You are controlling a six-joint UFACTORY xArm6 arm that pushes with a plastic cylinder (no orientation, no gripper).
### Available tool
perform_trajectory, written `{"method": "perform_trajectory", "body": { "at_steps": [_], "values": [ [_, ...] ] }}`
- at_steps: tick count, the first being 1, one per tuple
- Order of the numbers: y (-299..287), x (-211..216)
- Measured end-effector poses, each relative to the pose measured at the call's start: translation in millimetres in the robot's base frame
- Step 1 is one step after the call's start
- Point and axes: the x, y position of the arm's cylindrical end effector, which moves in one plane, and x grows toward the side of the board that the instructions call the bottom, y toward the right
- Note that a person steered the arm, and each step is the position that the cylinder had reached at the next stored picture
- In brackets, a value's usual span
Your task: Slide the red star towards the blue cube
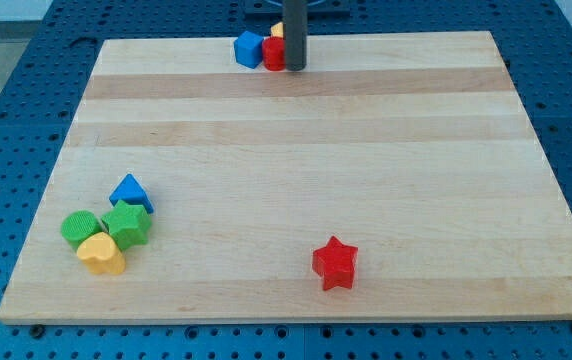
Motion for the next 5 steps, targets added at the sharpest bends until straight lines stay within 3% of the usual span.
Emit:
{"method": "perform_trajectory", "body": {
  "at_steps": [2,3,5],
  "values": [
    [35.4,42.6],
    [17.3,53.9],
    [21.8,160.2]
  ]
}}
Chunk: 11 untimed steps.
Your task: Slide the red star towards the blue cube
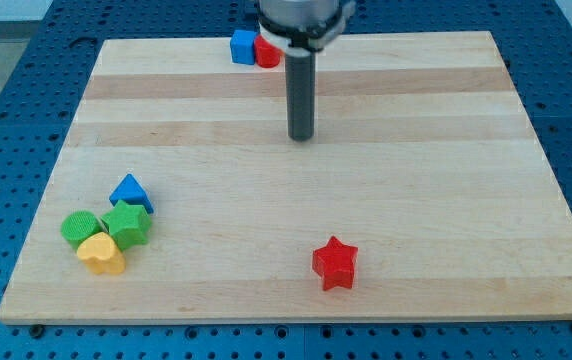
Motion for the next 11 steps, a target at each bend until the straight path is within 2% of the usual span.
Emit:
{"method": "perform_trajectory", "body": {
  "at_steps": [2,3,4,5,7,10,11],
  "values": [
    [20.4,81.7],
    [83.1,106.8],
    [107.5,153.9],
    [103.2,201.3],
    [53.9,170.8],
    [9.6,197.2],
    [-22.8,179.9]
  ]
}}
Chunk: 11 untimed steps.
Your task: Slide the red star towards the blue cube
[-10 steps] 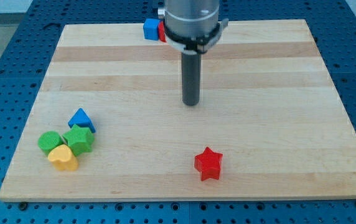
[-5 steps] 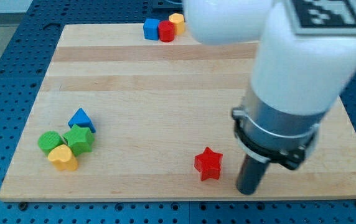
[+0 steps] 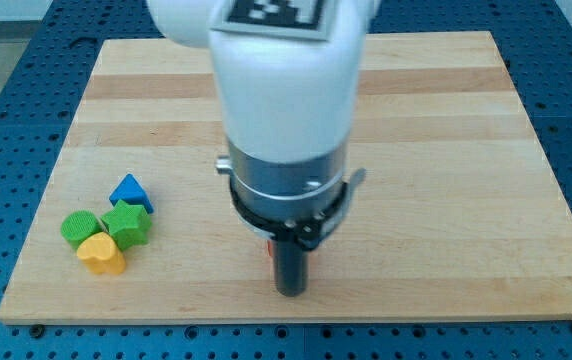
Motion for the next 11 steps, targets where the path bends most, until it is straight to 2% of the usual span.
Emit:
{"method": "perform_trajectory", "body": {
  "at_steps": [3,11],
  "values": [
    [6.2,-37.1],
    [2.7,-209.6]
  ]
}}
